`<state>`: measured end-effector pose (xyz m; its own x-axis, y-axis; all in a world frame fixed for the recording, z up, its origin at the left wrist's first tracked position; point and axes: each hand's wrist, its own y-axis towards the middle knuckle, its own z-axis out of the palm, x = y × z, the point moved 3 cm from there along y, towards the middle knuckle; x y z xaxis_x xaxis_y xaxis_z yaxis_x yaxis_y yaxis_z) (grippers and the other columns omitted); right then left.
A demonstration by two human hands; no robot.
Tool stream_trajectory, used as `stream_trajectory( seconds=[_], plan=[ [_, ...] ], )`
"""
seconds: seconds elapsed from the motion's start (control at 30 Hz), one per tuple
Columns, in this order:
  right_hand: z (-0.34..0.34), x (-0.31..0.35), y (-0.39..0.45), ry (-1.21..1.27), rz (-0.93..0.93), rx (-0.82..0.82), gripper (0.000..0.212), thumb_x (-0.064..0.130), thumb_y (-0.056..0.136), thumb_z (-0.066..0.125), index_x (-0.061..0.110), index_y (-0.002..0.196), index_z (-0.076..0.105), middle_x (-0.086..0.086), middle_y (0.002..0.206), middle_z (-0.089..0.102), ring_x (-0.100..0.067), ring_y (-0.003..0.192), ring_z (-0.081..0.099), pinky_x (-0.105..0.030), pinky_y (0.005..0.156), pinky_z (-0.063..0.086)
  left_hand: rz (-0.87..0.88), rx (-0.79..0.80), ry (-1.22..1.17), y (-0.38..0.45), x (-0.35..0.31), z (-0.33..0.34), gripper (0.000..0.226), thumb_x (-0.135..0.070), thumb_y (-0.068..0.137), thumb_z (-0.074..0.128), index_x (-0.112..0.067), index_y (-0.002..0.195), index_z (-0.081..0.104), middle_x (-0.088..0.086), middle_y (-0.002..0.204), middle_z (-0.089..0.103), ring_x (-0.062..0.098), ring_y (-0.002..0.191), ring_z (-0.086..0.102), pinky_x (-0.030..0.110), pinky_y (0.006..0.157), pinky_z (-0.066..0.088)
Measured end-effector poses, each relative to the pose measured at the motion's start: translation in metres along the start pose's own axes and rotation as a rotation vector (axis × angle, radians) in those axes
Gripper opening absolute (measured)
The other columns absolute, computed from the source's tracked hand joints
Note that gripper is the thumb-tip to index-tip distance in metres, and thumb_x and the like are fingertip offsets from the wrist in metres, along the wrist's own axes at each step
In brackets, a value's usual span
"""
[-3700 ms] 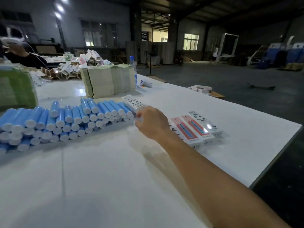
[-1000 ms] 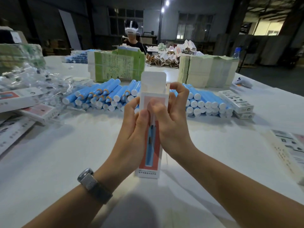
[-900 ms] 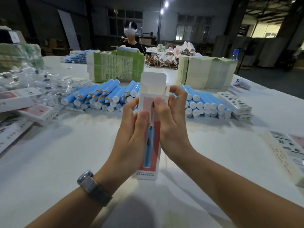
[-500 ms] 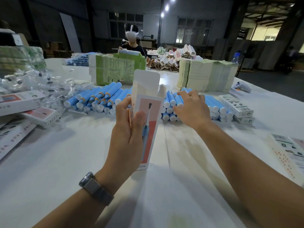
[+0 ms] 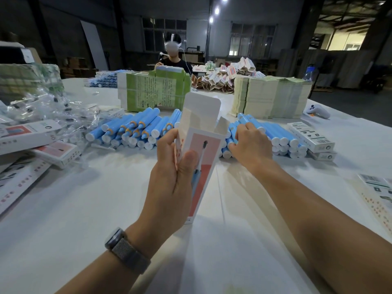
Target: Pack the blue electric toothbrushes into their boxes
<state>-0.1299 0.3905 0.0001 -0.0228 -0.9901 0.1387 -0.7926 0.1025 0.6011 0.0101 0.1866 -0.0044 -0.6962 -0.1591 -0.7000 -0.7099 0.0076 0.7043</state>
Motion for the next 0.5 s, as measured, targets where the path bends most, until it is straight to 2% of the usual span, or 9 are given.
stream_trajectory(
  seconds=[0.07, 0.13, 0.17, 0.23, 0.3, 0.37, 0.43, 0.5],
  plan=[
    [-0.003, 0.000, 0.002, 0.071, 0.044, 0.034, 0.014, 0.021, 0.082, 0.066, 0.012, 0.083, 0.055, -0.003, 0.091, 0.051, -0.024, 0.081, 0.045, -0.034, 0.064, 0.036, -0.004, 0.009, -0.019, 0.000, 0.001, 0.000, 0.029, -0.041, 0.103, 0.036, -0.031, 0.130, 0.035, -0.019, 0.111, 0.064, 0.009, 0.101, 0.068, 0.024, 0.077, 0.056],
    [-0.005, -0.003, 0.003, 0.221, 0.161, 0.108, 0.014, 0.019, 0.077, 0.068, 0.011, 0.074, 0.057, -0.003, 0.084, 0.054, -0.022, 0.081, 0.049, -0.034, 0.063, 0.038, -0.005, 0.018, -0.021, 0.000, 0.001, 0.001, 0.035, -0.040, 0.103, 0.035, -0.024, 0.134, 0.035, -0.018, 0.110, 0.064, 0.010, 0.102, 0.068, 0.025, 0.079, 0.056],
    [-0.006, -0.006, 0.003, 0.362, 0.253, 0.155, 0.011, 0.017, 0.075, 0.068, 0.011, 0.074, 0.058, -0.003, 0.081, 0.056, -0.021, 0.079, 0.052, -0.034, 0.062, 0.042, -0.003, 0.019, -0.020, 0.000, 0.001, 0.001, 0.038, -0.041, 0.103, 0.035, -0.022, 0.135, 0.035, -0.018, 0.111, 0.064, 0.011, 0.102, 0.068, 0.026, 0.080, 0.056],
    [-0.011, -0.010, 0.000, 0.806, 0.490, 0.266, 0.011, 0.010, 0.077, 0.068, 0.011, 0.083, 0.059, -0.006, 0.079, 0.060, -0.018, 0.068, 0.057, -0.033, 0.064, 0.054, 0.001, 0.016, -0.026, 0.000, 0.000, 0.001, 0.042, -0.045, 0.100, 0.036, -0.021, 0.134, 0.035, -0.018, 0.110, 0.063, 0.012, 0.099, 0.068, 0.030, 0.079, 0.057],
    [-0.022, -0.012, -0.006, 1.242, 0.714, 0.332, 0.015, 0.002, 0.083, 0.068, 0.008, 0.092, 0.059, -0.010, 0.088, 0.061, -0.019, 0.064, 0.064, -0.031, 0.065, 0.061, 0.001, 0.010, -0.036, 0.000, -0.001, 0.001, 0.042, -0.047, 0.099, 0.036, -0.021, 0.132, 0.036, -0.018, 0.108, 0.063, 0.013, 0.096, 0.067, 0.034, 0.078, 0.058],
    [-0.035, -0.011, -0.013, 1.537, 0.874, 0.312, 0.018, 0.001, 0.086, 0.067, 0.007, 0.100, 0.057, -0.014, 0.101, 0.059, -0.024, 0.068, 0.068, -0.027, 0.058, 0.060, 0.001, 0.013, -0.042, 0.001, -0.001, 0.000, 0.039, -0.045, 0.100, 0.036, -0.022, 0.131, 0.035, -0.019, 0.108, 0.063, 0.013, 0.096, 0.067, 0.034, 0.078, 0.058],
    [-0.049, -0.005, -0.021, 1.758, 0.902, 0.325, 0.021, 0.000, 0.088, 0.064, 0.004, 0.106, 0.056, -0.019, 0.108, 0.059, -0.028, 0.073, 0.072, -0.024, 0.054, 0.056, 0.005, 0.012, -0.047, 0.001, -0.001, 0.000, 0.037, -0.044, 0.101, 0.037, -0.021, 0.131, 0.035, -0.021, 0.109, 0.063, 0.010, 0.097, 0.067, 0.029, 0.078, 0.057],
    [-0.065, 0.006, -0.030, 1.904, 0.837, 0.390, 0.020, -0.003, 0.088, 0.060, 0.000, 0.108, 0.055, -0.021, 0.109, 0.063, -0.028, 0.071, 0.074, -0.025, 0.056, 0.056, 0.003, 0.009, -0.037, 0.000, -0.001, 0.000, 0.035, -0.042, 0.103, 0.037, -0.021, 0.131, 0.035, -0.023, 0.109, 0.063, 0.009, 0.097, 0.067, 0.028, 0.079, 0.057]
  ],
)
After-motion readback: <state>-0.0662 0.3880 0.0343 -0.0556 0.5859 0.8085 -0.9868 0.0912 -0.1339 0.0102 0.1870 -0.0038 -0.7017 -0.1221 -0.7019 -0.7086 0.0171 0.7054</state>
